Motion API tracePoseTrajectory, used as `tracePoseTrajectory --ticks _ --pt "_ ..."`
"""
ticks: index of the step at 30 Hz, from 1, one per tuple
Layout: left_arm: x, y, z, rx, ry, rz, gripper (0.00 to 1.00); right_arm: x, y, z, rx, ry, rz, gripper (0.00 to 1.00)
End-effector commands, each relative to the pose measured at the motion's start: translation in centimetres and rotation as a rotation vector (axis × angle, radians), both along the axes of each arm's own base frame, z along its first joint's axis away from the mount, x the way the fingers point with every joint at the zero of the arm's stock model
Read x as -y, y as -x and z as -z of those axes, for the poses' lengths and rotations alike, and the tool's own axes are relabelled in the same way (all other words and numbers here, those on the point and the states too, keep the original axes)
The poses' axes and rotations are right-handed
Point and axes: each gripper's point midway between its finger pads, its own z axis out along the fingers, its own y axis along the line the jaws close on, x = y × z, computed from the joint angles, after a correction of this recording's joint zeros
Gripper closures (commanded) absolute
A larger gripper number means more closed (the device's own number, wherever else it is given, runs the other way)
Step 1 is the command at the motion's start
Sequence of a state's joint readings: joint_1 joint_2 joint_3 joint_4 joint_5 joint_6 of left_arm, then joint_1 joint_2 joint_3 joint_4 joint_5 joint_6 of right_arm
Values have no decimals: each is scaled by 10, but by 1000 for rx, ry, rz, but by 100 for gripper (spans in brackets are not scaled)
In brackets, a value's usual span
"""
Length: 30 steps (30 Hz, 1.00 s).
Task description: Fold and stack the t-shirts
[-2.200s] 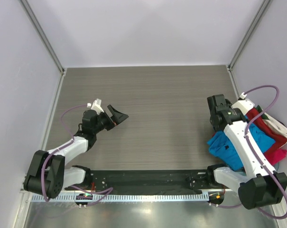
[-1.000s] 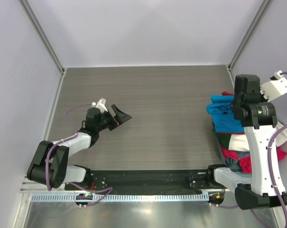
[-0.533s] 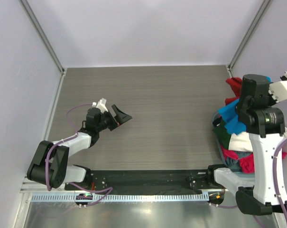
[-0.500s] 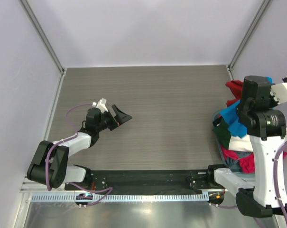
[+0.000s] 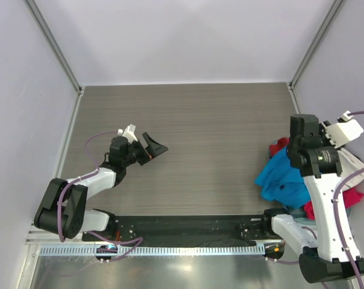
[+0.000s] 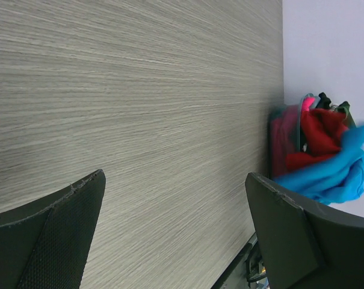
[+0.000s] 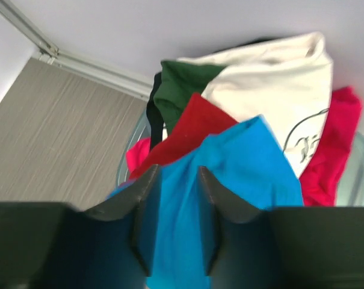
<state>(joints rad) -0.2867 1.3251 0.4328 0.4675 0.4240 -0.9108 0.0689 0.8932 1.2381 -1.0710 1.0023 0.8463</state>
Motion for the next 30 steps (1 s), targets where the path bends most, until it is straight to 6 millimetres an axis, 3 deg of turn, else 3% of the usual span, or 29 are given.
tracePoseTrajectory --ticks 1,3,7,11,15,21,23,25,29,30 --pt "8 -9 -24 72 34 29 1 -2 -11 6 63 -32 17 68" --pt "8 -9 -24 75 34 30 0 -6 -14 17 50 -51 5 71" --pt "9 -8 -26 78 37 35 0 -19 -26 40 2 -107 -71 52" --pt "9 -8 -26 76 39 34 0 -34 -35 76 -83 -171 -146 52" --pt "9 -9 -26 76 38 35 0 -42 -31 111 -168 -219 -168 50" --pt "11 -8 -25 76 37 39 0 -39 -19 134 -232 -209 -140 48" --pt "11 -7 -24 72 38 40 0 -38 -17 134 -231 -207 -136 59" --pt "12 -8 -24 70 37 40 0 -38 -18 130 -215 -205 -141 99" --pt "12 -9 -24 70 36 41 0 -32 -19 96 -132 -161 -141 99" --pt "12 -8 -23 67 35 41 0 -31 -21 78 -99 -149 -150 99"
